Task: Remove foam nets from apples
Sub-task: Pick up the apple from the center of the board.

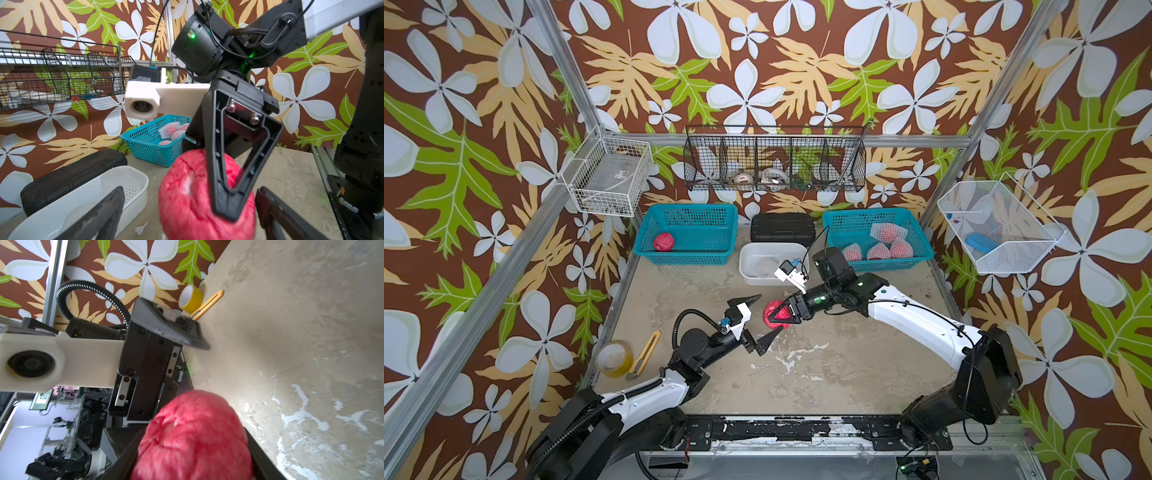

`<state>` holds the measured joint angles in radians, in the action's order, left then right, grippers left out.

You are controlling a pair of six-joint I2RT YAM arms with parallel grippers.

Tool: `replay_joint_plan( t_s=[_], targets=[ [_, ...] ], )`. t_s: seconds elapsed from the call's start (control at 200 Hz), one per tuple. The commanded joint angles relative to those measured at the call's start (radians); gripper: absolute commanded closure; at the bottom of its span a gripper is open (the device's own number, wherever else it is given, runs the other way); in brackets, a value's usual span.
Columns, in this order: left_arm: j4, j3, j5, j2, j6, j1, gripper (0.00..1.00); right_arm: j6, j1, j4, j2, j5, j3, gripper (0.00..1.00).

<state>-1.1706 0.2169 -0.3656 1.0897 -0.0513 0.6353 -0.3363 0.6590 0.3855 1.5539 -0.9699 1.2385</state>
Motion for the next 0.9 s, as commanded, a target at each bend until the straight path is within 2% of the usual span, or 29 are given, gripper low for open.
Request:
replay_joint_plan(
  t_s=[0.0,0.29,0.38,0.48,0.576,0.661,0.706,0.781,0.881,0.896],
  targets=[
    [-0.045,0.014,-0.021,0.022,-0.025,0.001,0.0,-0.015,0.018,-0.036,-0.004,-0.062,0.004,0.49],
    [-0.043,0.027,-0.035,0.054,-0.027,0.002,0.02,-0.031,0.022,-0.069,-0.012,-0.092,-0.001,0.49],
    [-0.037,0.036,-0.052,0.065,-0.027,0.002,0.09,-0.039,0.022,-0.085,-0.017,-0.102,-0.007,0.49],
    [-0.035,0.042,-0.056,0.073,-0.027,0.003,0.25,-0.035,0.021,-0.084,-0.012,-0.105,-0.012,0.49],
    [-0.024,0.052,-0.05,0.076,-0.036,0.002,0.31,-0.04,0.022,-0.095,-0.013,-0.11,-0.017,0.49],
    [-0.017,0.058,-0.026,0.073,-0.041,0.003,0.41,-0.026,0.022,-0.094,-0.017,-0.101,-0.009,0.4],
    [-0.021,0.058,-0.009,0.07,-0.044,0.002,0.46,-0.021,0.022,-0.094,-0.016,-0.097,-0.002,0.38],
    [-0.031,0.06,0.016,0.066,-0.048,0.003,0.48,-0.008,0.021,-0.091,-0.016,-0.082,0.016,0.33],
    [-0.007,0.079,0.085,0.062,-0.068,0.001,0.5,0.046,0.014,-0.027,-0.024,0.022,0.069,0.17],
    [0.006,0.086,0.095,0.062,-0.07,-0.001,0.5,0.053,0.011,-0.017,-0.026,0.042,0.079,0.09]
  ],
)
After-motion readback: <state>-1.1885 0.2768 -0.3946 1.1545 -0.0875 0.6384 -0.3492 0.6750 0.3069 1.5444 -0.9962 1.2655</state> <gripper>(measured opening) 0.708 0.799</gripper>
